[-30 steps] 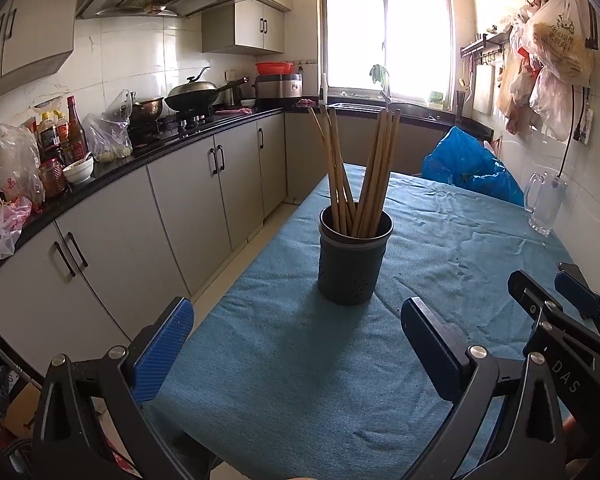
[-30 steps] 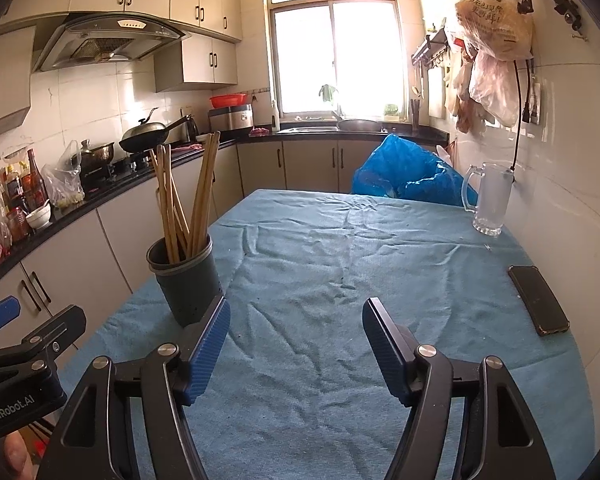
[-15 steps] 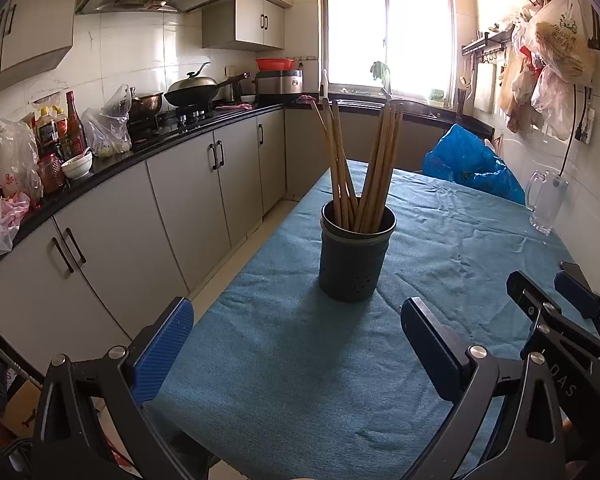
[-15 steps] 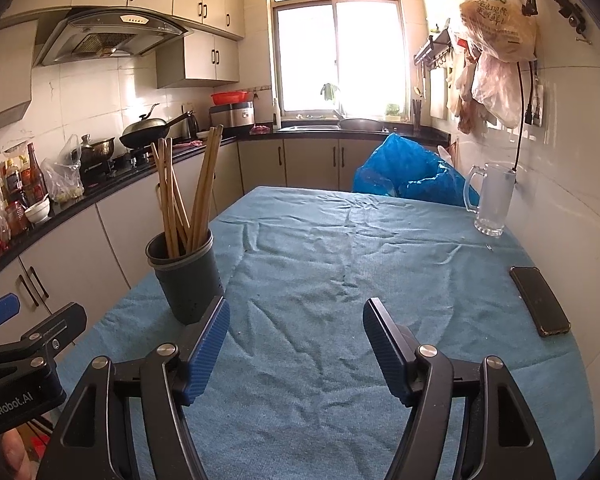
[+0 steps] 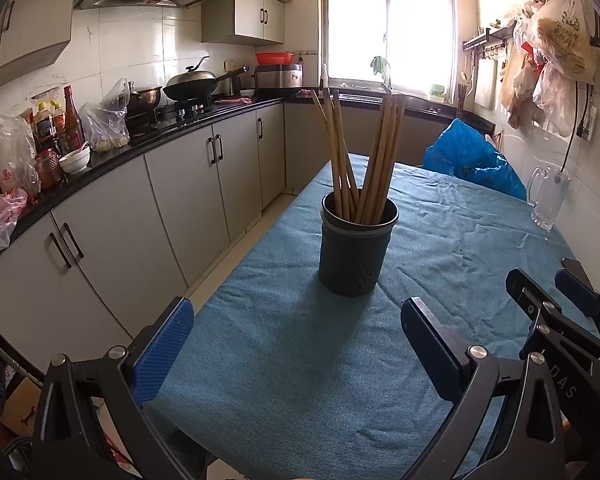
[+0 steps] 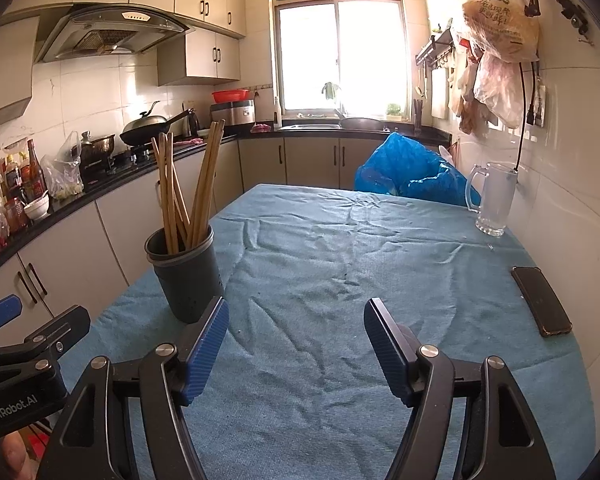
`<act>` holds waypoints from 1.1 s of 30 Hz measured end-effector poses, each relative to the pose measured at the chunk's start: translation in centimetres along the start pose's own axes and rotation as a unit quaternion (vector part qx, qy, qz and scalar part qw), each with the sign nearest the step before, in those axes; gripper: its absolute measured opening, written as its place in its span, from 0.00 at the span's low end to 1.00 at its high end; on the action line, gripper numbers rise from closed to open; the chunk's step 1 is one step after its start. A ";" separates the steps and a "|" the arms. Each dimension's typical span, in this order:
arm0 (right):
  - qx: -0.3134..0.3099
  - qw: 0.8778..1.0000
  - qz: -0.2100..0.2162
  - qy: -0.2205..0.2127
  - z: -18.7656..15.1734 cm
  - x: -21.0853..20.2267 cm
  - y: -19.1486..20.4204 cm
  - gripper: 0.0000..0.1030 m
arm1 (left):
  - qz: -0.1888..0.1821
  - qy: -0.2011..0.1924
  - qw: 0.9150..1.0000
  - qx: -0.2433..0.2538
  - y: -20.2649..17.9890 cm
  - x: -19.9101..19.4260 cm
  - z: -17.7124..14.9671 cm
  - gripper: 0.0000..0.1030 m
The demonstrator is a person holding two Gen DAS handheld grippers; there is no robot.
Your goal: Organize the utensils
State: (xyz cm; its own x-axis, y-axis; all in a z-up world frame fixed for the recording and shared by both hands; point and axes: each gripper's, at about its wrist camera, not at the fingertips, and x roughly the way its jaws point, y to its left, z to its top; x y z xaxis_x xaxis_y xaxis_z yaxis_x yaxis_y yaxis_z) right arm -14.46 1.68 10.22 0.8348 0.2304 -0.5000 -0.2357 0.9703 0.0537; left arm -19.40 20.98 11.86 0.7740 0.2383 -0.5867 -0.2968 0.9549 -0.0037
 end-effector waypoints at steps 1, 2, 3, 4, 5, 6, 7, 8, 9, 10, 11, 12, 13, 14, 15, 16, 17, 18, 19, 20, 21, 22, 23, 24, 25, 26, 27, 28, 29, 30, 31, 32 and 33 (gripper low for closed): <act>0.000 1.000 0.000 0.000 0.0 0.0 0.0 0.73 | 0.000 0.001 1.000 0.000 0.0 0.1 0.0 1.00; 0.000 1.000 0.000 0.000 0.0 0.0 0.1 0.73 | 0.000 0.002 1.000 0.001 0.0 0.1 -0.1 1.00; 0.000 1.000 0.000 0.000 0.0 0.0 0.1 0.73 | 0.000 0.003 1.000 0.001 0.0 0.2 0.0 1.00; -0.001 1.000 0.000 0.001 -0.1 0.1 0.1 0.73 | -0.001 0.003 1.000 0.001 0.0 0.2 0.0 1.00; -0.002 1.000 0.001 0.001 -0.1 0.1 0.2 0.73 | 0.000 0.004 1.000 0.001 0.0 0.3 0.1 1.00; -0.003 1.000 0.001 0.001 -0.1 0.1 0.2 0.73 | 0.000 0.005 1.000 0.000 0.0 0.3 0.1 1.00; -0.004 1.000 0.001 0.001 -0.2 0.2 0.3 0.73 | 0.000 0.005 1.000 0.000 0.0 0.3 0.1 1.00; -0.005 1.000 0.001 0.001 -0.2 0.2 0.3 0.73 | 0.000 0.006 1.000 -0.001 0.1 0.4 0.1 1.00; -0.006 1.000 0.002 0.001 -0.3 0.3 0.4 0.73 | 0.000 0.007 1.000 -0.001 0.1 0.4 0.1 1.00; -0.007 1.000 0.002 0.002 -0.3 0.3 0.5 0.74 | 0.000 0.008 1.000 -0.001 0.1 0.5 0.1 1.00; -0.007 1.000 0.002 0.002 -0.3 0.3 0.6 0.74 | -0.001 0.009 1.000 -0.001 0.1 0.5 0.1 1.00; -0.008 1.000 0.003 0.003 -0.4 0.4 0.6 0.74 | -0.001 0.009 1.000 -0.001 0.2 0.5 0.1 1.00; -0.009 1.000 0.003 0.005 -0.4 0.5 0.7 0.74 | -0.001 0.009 1.000 -0.001 0.2 0.5 0.1 1.00; -0.009 1.000 0.004 0.006 -0.4 0.5 0.7 0.74 | 0.000 0.009 1.000 0.000 0.2 0.6 0.0 1.00; -0.009 1.000 0.004 0.007 -0.4 0.6 0.7 0.74 | 0.000 0.009 1.000 0.000 0.2 0.6 0.1 1.00; -0.009 1.000 0.005 0.008 -0.5 0.6 0.7 0.74 | 0.000 0.009 1.000 0.000 0.2 0.6 0.0 1.00; -0.008 1.000 0.005 0.009 -0.5 0.7 0.7 0.74 | 0.001 0.010 1.000 0.001 0.2 0.6 0.0 1.00; -0.008 1.000 0.005 0.010 -0.5 0.7 0.7 0.74 | 0.000 0.010 1.000 0.000 0.2 0.6 0.0 1.00; -0.008 1.000 0.004 0.011 -0.5 0.7 0.7 0.74 | 0.002 0.010 1.000 0.002 0.1 0.6 0.0 1.00; -0.008 1.000 0.004 0.011 -0.5 0.8 0.7 0.74 | 0.003 0.009 1.000 0.002 0.1 0.6 0.0 1.00; -0.007 1.000 0.003 0.012 -0.5 0.8 0.6 0.74 | 0.004 0.008 1.000 0.004 0.1 0.6 0.0 1.00; -0.006 1.000 0.003 0.012 -0.5 0.8 0.6 0.74 | 0.005 0.008 1.000 0.005 0.1 0.6 0.0 1.00; -0.005 1.000 0.003 0.012 -0.5 0.8 0.5 0.74 | 0.004 0.009 1.000 0.006 0.0 0.6 0.0 1.00; -0.004 1.000 0.004 0.012 -0.5 0.8 0.4 0.74 | 0.003 0.009 1.000 0.007 0.0 0.6 0.0 1.00; -0.003 1.000 0.004 0.012 -0.5 0.8 0.3 0.74 | 0.002 0.009 1.000 0.008 -0.1 0.6 0.0 1.00; -0.003 1.000 0.004 0.012 -0.5 0.8 0.2 0.74 | 0.001 0.010 1.000 0.009 -0.1 0.7 0.1 1.00; -0.002 1.000 0.003 0.012 -0.5 0.7 0.2 0.74 | 0.000 0.010 1.000 0.011 -0.2 0.6 0.1 1.00; -0.002 1.000 0.003 0.013 -0.5 0.7 0.1 0.74 | 0.000 0.011 1.000 0.012 -0.4 0.6 0.1 1.00; -0.001 1.000 0.003 0.014 -0.5 0.7 0.0 0.74 | 0.000 0.010 1.000 0.013 -0.6 0.6 0.2 1.00; 0.000 1.000 0.003 0.015 -0.6 0.8 -0.1 0.75 | 0.001 0.010 1.000 0.015 -0.7 0.6 0.2 1.00; 0.002 1.000 0.004 0.015 -0.6 0.8 -0.3 0.75 | 0.000 0.010 1.000 0.015 -0.8 0.5 0.2 1.00; 0.003 1.000 0.004 0.016 -0.6 0.8 -0.5 0.75 | -0.002 0.011 1.000 0.017 -0.9 0.4 0.3 1.00; 0.005 1.000 0.003 0.016 -0.6 0.8 -0.7 0.75 | -0.004 0.011 1.000 0.018 -1.1 0.3 0.3 1.00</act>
State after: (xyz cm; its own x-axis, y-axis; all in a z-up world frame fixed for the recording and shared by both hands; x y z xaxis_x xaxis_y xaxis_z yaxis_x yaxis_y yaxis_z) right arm -13.95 1.17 9.25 0.8171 0.2337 -0.5270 -0.2357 0.9697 0.0645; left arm -18.61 20.05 11.93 0.7639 0.2278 -0.6038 -0.2700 0.9626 0.0215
